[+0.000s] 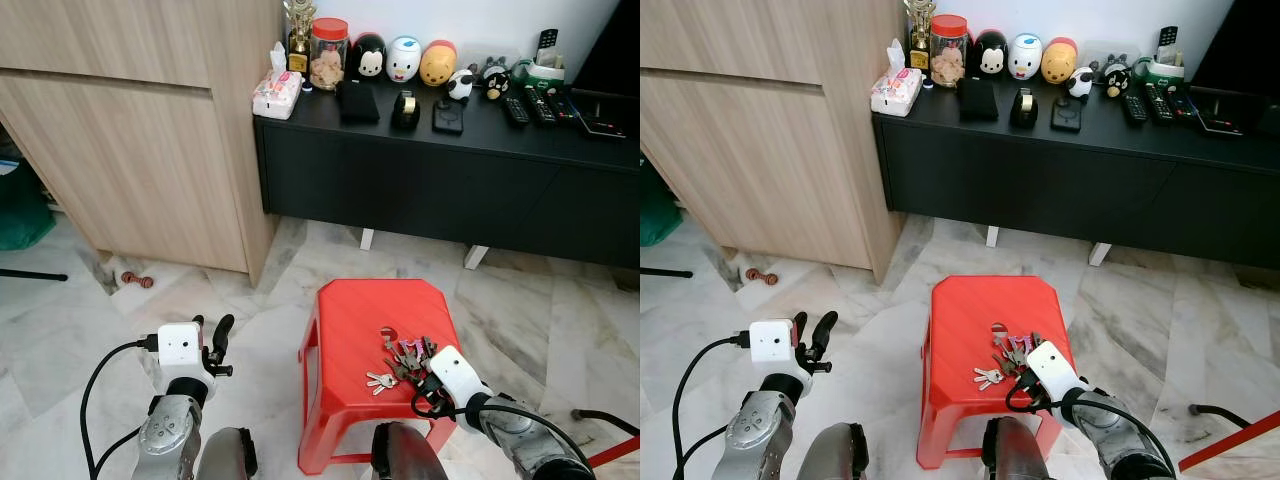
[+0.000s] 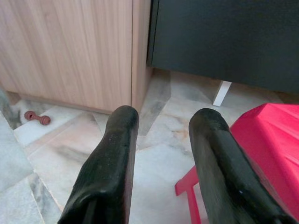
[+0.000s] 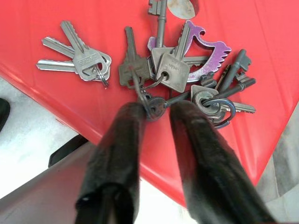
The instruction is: Hang keys on a hook
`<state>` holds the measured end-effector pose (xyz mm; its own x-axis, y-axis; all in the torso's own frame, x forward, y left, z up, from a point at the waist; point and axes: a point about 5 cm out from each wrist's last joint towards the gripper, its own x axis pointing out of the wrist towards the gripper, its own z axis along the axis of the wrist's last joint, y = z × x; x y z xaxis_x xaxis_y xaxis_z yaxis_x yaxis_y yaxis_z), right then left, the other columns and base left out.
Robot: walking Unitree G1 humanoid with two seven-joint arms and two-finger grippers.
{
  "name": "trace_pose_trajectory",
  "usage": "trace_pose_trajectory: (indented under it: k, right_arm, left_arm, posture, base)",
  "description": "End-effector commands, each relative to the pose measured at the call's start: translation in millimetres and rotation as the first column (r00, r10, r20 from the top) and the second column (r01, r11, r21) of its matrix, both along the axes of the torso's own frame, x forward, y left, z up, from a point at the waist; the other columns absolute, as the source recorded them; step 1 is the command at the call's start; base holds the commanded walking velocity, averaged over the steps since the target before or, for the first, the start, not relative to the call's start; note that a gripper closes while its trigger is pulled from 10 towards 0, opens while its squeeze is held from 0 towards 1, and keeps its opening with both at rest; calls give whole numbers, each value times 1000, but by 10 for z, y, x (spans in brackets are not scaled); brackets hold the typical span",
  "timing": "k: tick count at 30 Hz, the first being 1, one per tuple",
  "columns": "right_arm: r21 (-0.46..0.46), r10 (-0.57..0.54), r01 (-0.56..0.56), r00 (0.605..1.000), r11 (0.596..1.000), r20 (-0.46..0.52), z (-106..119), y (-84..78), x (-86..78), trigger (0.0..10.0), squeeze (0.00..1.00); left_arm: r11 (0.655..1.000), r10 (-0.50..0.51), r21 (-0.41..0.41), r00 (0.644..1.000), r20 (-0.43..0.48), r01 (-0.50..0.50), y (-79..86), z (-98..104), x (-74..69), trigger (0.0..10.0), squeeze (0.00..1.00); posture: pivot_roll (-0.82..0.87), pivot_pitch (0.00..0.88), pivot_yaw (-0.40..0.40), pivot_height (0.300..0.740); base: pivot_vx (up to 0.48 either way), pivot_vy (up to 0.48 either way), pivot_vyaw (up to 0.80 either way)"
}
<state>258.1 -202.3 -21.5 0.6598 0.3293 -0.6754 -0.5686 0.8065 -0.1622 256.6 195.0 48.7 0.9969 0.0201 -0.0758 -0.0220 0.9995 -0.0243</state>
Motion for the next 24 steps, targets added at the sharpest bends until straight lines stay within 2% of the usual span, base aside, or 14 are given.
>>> trace_pose_trajectory:
  k: [1,18,24]
  right_arm:
    - [-14,-11,11,1000,1000,-5,-17,-42,-22,0,0]
    - [3,-2,2,1000,1000,-9,-43,13,-46,0,0]
    - [32,-23,21,999,999,44,7,49,11,0,0]
  left_arm:
    - [1000,-7,11,1000,-20,7,2,-29,-26,10000,0]
    - [1000,-13,12,1000,-26,13,-12,-37,-29,10000,0]
    - [1000,-13,14,1000,-28,13,-10,-41,-28,10000,0]
  posture:
    - [-20,86,-71,612]
    - [-16,87,-69,612]
    - [-14,87,-69,612]
  base:
    - [0,0,0]
    - [0,0,0]
    - [0,0,0]
